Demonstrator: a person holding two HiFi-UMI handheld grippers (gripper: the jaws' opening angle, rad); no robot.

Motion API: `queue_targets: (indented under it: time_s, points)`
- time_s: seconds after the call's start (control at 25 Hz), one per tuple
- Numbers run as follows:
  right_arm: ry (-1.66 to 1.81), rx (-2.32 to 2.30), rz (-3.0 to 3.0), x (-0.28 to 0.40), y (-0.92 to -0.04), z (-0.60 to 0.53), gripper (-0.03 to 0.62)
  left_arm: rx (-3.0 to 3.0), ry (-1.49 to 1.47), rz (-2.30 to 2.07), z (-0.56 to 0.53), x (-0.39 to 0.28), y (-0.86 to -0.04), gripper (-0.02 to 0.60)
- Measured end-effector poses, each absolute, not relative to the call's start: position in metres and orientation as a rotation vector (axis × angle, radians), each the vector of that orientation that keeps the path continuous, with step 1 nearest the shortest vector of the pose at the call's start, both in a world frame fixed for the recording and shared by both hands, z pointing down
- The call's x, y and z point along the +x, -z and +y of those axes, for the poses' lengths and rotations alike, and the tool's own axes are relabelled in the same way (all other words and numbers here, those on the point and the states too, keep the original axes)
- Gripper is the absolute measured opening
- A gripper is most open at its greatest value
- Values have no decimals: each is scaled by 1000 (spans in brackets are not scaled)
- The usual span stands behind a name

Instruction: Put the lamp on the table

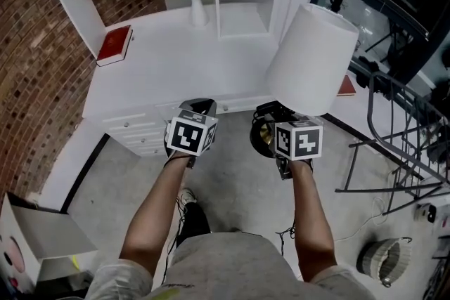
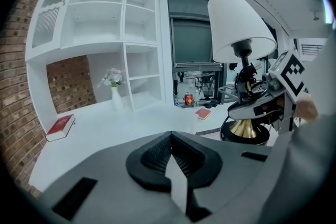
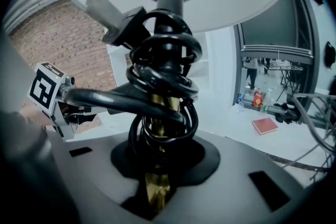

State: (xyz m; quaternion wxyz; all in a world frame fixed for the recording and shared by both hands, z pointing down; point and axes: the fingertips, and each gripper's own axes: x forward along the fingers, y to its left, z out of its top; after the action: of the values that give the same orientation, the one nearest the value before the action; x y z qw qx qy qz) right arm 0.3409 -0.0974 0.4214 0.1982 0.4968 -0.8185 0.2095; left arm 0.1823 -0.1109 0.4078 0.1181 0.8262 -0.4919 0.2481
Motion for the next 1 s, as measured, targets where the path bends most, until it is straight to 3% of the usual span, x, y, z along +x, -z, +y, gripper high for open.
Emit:
queue_targets:
  time_s: [1.0]
  points:
    - [-619, 1373, -2328, 162, -387, -202, 89, 2383, -654, -1453, -212, 2, -384, -5]
